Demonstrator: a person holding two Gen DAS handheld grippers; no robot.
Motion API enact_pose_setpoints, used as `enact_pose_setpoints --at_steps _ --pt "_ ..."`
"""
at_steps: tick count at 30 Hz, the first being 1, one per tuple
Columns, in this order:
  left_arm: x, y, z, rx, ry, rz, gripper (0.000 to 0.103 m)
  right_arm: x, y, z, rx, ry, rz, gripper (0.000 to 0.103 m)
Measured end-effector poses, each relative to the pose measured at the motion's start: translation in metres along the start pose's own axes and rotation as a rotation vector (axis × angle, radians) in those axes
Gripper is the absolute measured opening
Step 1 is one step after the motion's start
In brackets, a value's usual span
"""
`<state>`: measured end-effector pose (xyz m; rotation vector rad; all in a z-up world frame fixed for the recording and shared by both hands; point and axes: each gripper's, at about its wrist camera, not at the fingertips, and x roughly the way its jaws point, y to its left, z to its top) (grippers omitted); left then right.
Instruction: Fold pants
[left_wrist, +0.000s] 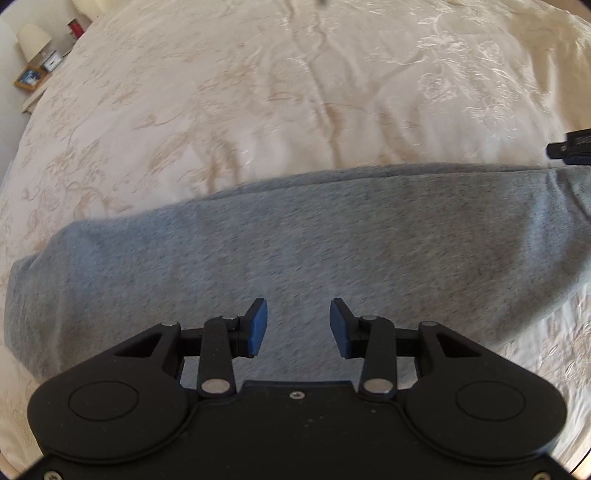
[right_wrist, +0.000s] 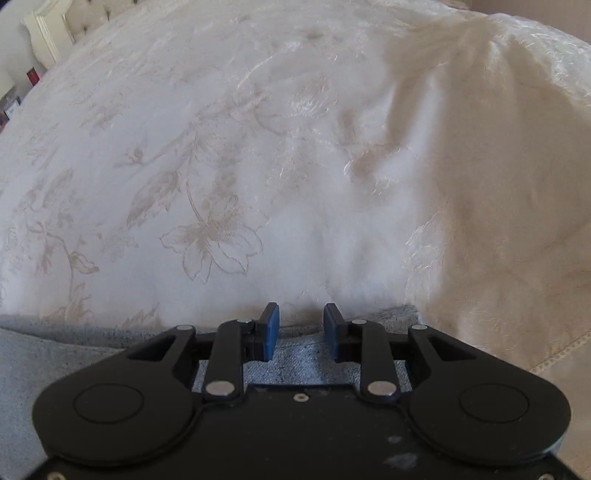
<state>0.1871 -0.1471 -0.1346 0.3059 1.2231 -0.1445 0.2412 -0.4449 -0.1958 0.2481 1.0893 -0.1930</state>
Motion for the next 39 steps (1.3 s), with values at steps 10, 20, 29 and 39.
enact_pose_setpoints --at_steps 10,20,29,39 --pt "0.041 -0.104 0.05 0.19 -0.048 -0.097 0.048 -0.104 -0.094 -0.056 0.123 -0.032 0.012 0.03" --pt "0.086 -0.139 0.091 0.302 -0.128 0.071 0.051 -0.093 -0.097 -0.114 0.161 0.092 0.068 0.031" --pt "0.09 -0.112 0.115 0.199 -0.081 0.151 0.047 -0.065 -0.089 -0.089 0.195 0.051 0.072 0.028" --pt "0.019 -0.122 0.076 0.175 -0.148 -0.066 0.048 -0.095 -0.098 -0.073 0.166 -0.052 0.003 0.021"
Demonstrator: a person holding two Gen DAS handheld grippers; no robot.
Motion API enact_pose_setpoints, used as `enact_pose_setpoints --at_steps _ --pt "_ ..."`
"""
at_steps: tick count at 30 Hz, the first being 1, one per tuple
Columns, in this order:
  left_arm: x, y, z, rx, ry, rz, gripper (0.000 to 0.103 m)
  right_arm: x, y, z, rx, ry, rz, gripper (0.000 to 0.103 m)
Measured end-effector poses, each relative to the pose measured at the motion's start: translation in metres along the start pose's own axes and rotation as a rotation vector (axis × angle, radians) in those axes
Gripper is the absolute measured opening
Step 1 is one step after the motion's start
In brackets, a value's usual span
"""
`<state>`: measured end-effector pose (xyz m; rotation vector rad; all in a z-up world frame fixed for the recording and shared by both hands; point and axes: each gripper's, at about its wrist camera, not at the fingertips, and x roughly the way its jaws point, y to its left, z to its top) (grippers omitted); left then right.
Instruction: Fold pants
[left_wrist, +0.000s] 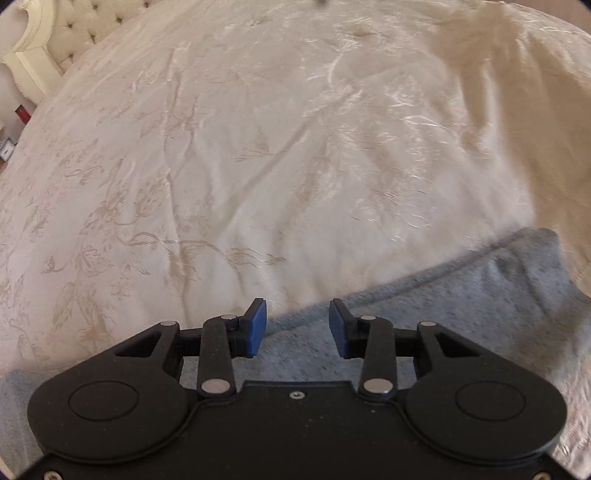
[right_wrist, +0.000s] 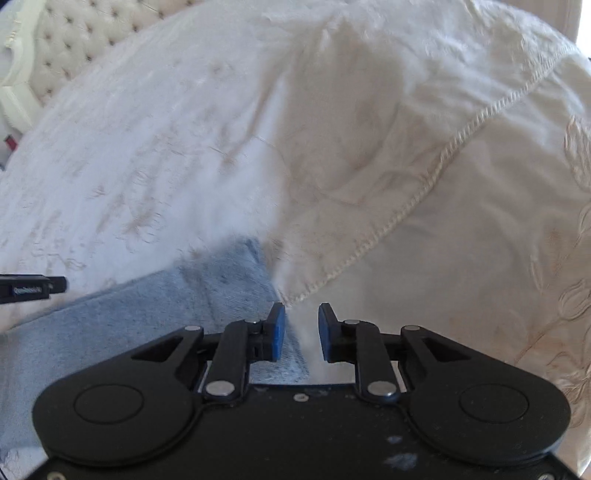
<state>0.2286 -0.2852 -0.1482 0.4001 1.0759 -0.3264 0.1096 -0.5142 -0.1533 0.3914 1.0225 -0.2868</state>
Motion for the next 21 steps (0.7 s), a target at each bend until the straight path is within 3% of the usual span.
enact_pose_setpoints --at_steps 2,5,12,16,18,19,21 --pt "0.001 -0.01 -0.007 0.032 0.02 -0.037 0.049 -0.004 0.004 0.003 -0.023 -0.013 0.047 0.023" --pt "0.003 -0.017 -0.022 0.046 0.052 -0.027 0.049 0.01 0.009 0.014 -0.051 -0.003 0.104 0.023" --pt "0.004 0.007 -0.032 -0.021 0.094 -0.012 0.049 0.063 0.017 0.047 -0.097 0.07 0.174 0.029" --pt "0.005 0.023 -0.033 -0.077 0.101 -0.005 0.049 0.072 0.016 0.053 -0.105 0.097 0.243 0.029" --pt "0.005 0.028 -0.033 -0.096 0.104 0.002 0.049 0.071 0.016 0.053 -0.11 0.101 0.264 0.019" --pt "0.002 0.029 -0.035 -0.1 0.101 0.007 0.049 0.072 0.016 0.053 -0.116 0.111 0.278 0.004" --pt "0.0 0.032 -0.036 -0.108 0.087 0.015 0.049 0.069 0.019 0.054 -0.109 0.116 0.287 0.004"
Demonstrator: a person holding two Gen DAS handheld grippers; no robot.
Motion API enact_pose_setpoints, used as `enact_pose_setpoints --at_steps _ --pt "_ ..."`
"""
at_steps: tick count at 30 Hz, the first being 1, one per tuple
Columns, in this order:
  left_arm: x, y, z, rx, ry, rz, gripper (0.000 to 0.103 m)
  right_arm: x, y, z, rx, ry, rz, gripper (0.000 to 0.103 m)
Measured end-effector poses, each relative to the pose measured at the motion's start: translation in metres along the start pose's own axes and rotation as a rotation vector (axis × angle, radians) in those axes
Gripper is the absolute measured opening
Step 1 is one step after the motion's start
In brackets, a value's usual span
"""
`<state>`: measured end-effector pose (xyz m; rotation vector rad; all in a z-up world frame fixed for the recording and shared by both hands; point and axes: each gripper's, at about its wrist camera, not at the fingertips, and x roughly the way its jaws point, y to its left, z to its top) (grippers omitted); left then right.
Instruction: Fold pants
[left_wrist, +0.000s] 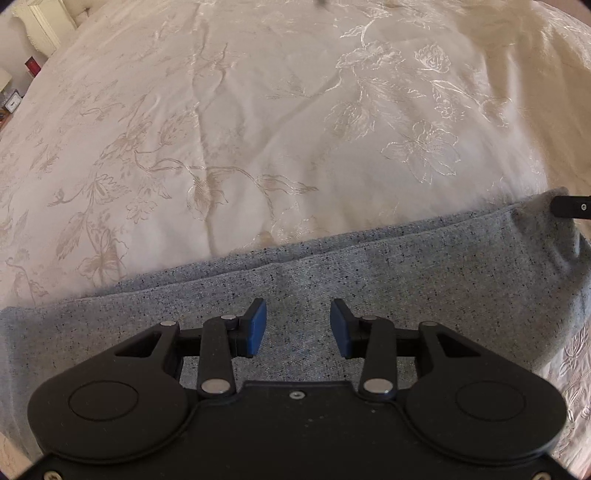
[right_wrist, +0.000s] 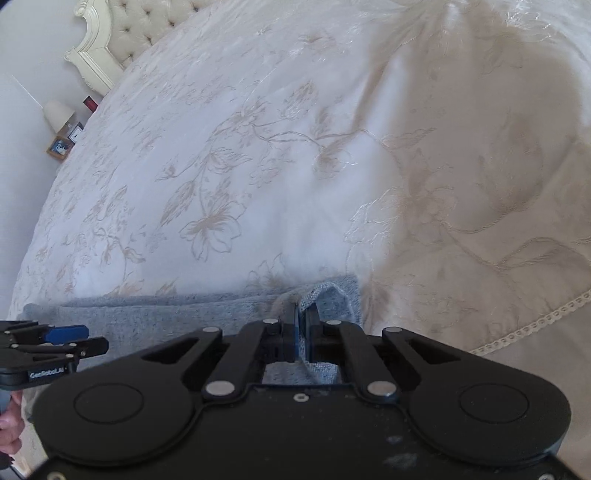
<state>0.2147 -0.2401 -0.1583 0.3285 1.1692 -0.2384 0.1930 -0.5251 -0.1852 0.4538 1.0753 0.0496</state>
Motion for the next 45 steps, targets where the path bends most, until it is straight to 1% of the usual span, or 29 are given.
enact_pose_setpoints --at_steps 2,4,6,9,11,12,13,14,17,19,22,24,26,28,29,32,35,39,42,45 --pt "0.0 0.001 0.001 -0.001 -0.017 0.01 0.049 -0.007 0.003 0.004 0.02 -0.051 -0.028 0.004" --pt "0.005 0.001 0.002 0.005 -0.021 0.017 0.049 -0.004 -0.001 0.012 0.045 -0.077 -0.062 0.004" --pt "0.012 -0.001 0.003 -0.001 -0.022 0.033 0.049 0.009 -0.006 0.019 0.066 -0.063 -0.088 0.004" --pt "0.028 -0.001 0.006 -0.005 -0.017 0.042 0.049 0.031 -0.008 0.018 0.054 -0.015 -0.125 0.005" --pt "0.048 -0.002 0.007 0.013 0.012 0.084 0.051 0.036 -0.01 0.016 0.057 -0.015 -0.138 0.007" --pt "0.058 -0.001 0.008 0.02 0.025 0.096 0.051 0.032 -0.011 0.015 0.07 -0.028 -0.136 0.01" --pt "0.063 0.0 0.009 0.019 0.023 0.095 0.051 0.026 -0.012 0.015 0.085 -0.046 -0.137 0.02" --pt "0.065 0.0 0.01 0.018 0.017 0.097 0.051 0.019 -0.011 0.014 0.093 -0.066 -0.149 0.022" --pt "0.066 -0.003 0.013 0.033 0.023 0.112 0.051 -0.013 -0.004 0.005 0.067 -0.115 -0.176 0.023" --pt "0.066 -0.003 0.013 0.041 0.026 0.115 0.051 -0.035 0.001 -0.009 0.061 -0.138 -0.178 0.031" --pt "0.063 0.0 0.014 0.045 0.031 0.104 0.051 -0.056 0.009 -0.04 0.076 -0.147 -0.208 0.033" --pt "0.06 0.003 0.015 0.044 0.033 0.092 0.051 -0.064 0.011 -0.062 0.118 -0.148 -0.234 0.034" --pt "0.055 0.005 0.015 0.04 0.031 0.09 0.051 -0.064 0.009 -0.079 0.175 -0.105 -0.237 0.036" --pt "0.047 0.006 0.014 0.04 0.02 0.102 0.051 -0.058 0.006 -0.093 0.246 -0.045 -0.216 0.036" --pt "0.043 0.006 0.013 0.041 0.016 0.105 0.051 -0.057 0.005 -0.098 0.283 -0.032 -0.207 0.036" --pt "0.033 0.008 0.007 0.038 0.011 0.105 0.051 -0.051 0.002 -0.111 0.404 -0.026 -0.164 0.037" --pt "0.026 0.011 -0.001 0.03 0.016 0.108 0.051 -0.046 -0.005 -0.116 0.525 -0.042 -0.115 0.037" --pt "0.019 0.016 -0.01 0.017 0.024 0.105 0.051 -0.041 -0.019 -0.112 0.65 -0.086 -0.098 0.038" --pt "0.016 0.019 -0.014 0.01 0.025 0.105 0.051 -0.034 -0.027 -0.107 0.717 -0.098 -0.097 0.039" --pt "0.013 0.021 -0.018 0.0 0.028 0.092 0.051 -0.026 -0.032 -0.104 0.75 -0.093 -0.095 0.039"
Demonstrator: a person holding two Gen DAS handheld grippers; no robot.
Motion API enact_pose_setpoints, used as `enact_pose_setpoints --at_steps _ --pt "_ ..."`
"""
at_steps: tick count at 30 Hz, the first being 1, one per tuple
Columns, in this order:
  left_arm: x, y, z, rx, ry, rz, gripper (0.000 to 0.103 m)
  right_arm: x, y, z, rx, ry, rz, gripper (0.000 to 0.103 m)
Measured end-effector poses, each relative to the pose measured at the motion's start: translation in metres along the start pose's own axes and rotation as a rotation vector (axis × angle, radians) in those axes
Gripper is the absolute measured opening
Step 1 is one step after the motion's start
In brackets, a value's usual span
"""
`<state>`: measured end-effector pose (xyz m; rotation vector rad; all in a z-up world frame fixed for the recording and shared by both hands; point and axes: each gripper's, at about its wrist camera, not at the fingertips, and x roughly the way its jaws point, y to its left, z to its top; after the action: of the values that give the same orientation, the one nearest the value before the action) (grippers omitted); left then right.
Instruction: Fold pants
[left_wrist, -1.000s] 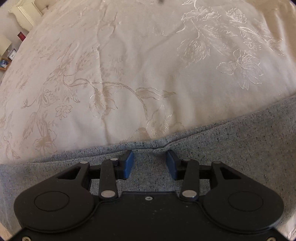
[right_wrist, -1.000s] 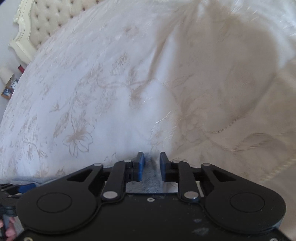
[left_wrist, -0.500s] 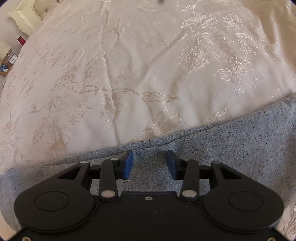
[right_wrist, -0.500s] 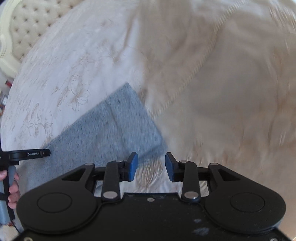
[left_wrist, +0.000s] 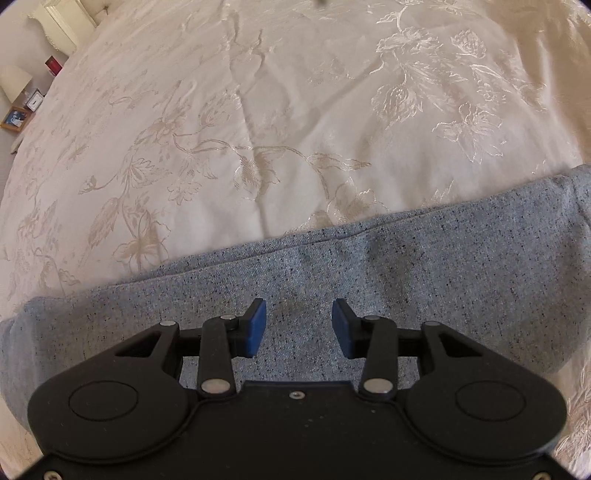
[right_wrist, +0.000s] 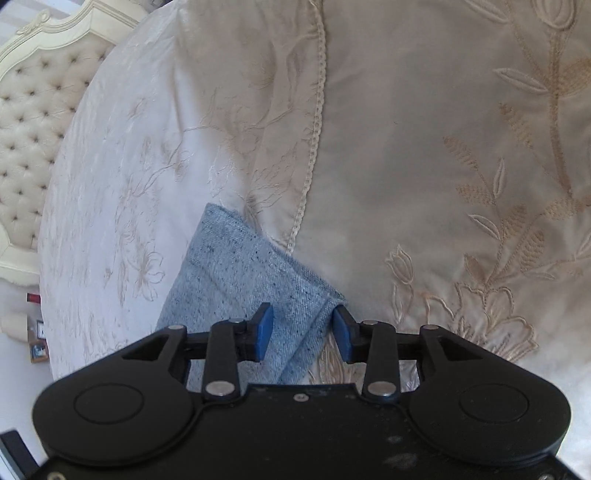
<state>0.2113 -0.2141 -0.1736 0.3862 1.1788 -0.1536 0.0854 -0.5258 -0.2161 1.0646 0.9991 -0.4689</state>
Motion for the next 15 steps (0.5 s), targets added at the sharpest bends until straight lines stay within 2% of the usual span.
enact_pose_setpoints --at_steps 5,6,8,15 --pt "-0.004 -0.001 -0.014 -0.029 0.032 -0.044 0.051 0.004 -0.01 0.002 0.077 0.0 0.028 0.04" --pt "-0.003 -0.002 -0.017 -0.03 0.042 -0.051 0.051 0.003 -0.012 0.001 0.081 -0.005 0.037 0.035" --pt "0.0 -0.005 -0.022 -0.029 0.059 -0.056 0.051 -0.003 -0.014 -0.001 0.063 -0.028 0.064 0.011" --pt "0.002 -0.01 -0.023 -0.035 0.064 -0.072 0.05 -0.032 0.009 -0.009 -0.095 -0.073 0.068 0.011"
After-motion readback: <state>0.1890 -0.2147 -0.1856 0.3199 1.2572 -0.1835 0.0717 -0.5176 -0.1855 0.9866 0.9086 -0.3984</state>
